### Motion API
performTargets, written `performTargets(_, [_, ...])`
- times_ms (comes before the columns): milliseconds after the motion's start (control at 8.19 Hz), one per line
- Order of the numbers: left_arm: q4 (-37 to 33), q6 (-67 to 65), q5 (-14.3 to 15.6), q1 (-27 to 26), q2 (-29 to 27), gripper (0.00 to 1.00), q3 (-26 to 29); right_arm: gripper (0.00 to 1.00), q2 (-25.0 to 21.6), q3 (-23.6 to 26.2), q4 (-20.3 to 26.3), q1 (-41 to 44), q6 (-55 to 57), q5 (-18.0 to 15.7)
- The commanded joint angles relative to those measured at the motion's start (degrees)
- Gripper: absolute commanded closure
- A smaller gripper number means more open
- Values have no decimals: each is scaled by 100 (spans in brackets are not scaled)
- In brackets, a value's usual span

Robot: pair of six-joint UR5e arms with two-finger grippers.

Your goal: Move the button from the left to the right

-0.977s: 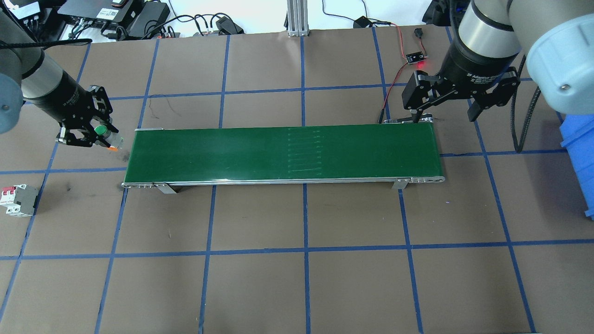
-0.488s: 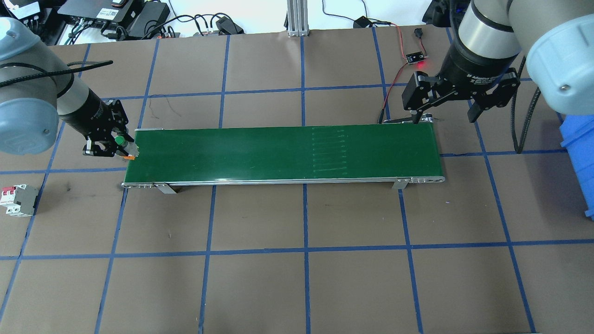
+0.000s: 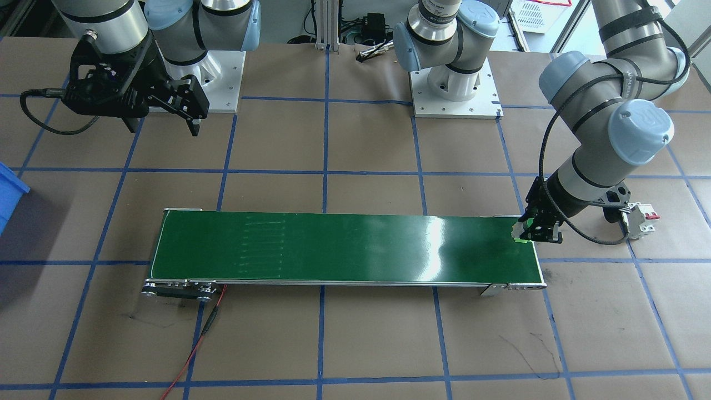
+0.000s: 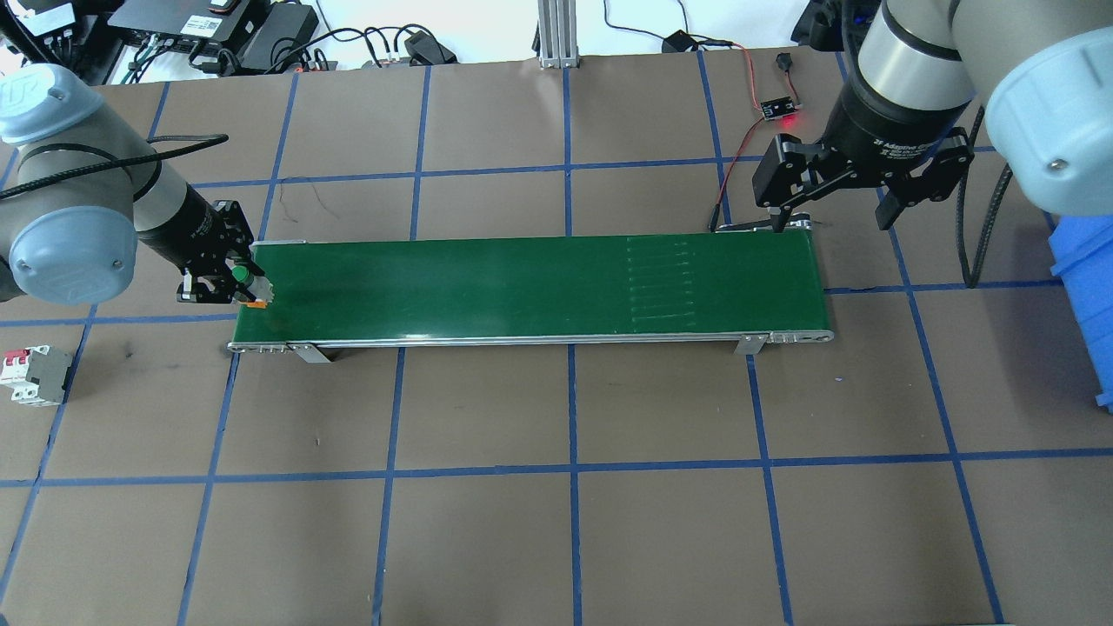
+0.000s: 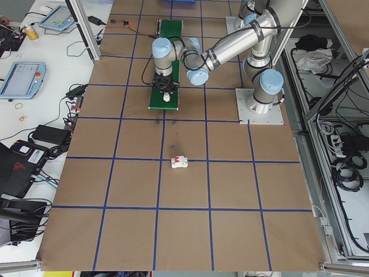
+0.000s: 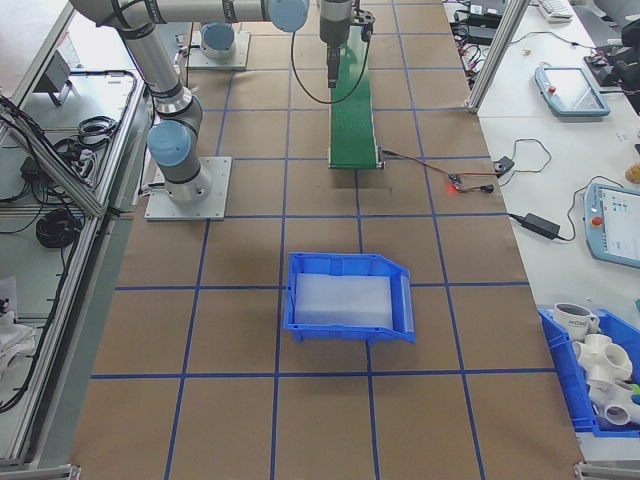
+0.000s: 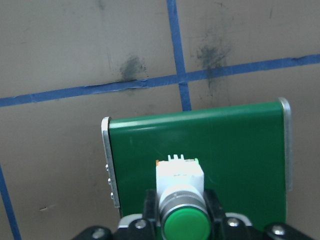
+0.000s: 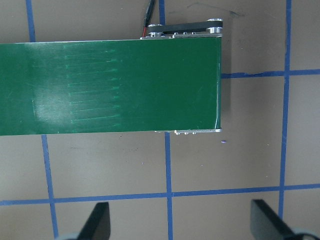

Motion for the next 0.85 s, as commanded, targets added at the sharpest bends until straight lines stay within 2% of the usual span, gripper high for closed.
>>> performTargets(0, [301, 37, -27, 1, -146, 85, -11, 0, 0, -8, 0, 1, 0, 9])
performTargets(122, [302, 19, -36, 1, -155, 85, -20, 0, 0, 0, 0, 1, 0, 0])
performTargets(244, [293, -7, -27, 1, -181, 80, -29, 0, 0, 0, 0, -8, 0, 9])
performTargets(366, [293, 27, -1, 1, -199, 48, -47, 0, 0, 0, 0, 1, 0, 9])
performTargets(488, [293, 45, 8, 1, -199, 32, -64, 0, 0, 0, 0, 1, 0, 0])
performTargets(610, [293, 10, -9, 1, -199, 23, -56, 0, 0, -8, 0, -8, 0, 0])
performTargets(733, [302, -16, -35, 1, -199, 0, -56, 0, 0, 0, 0, 1, 0, 9])
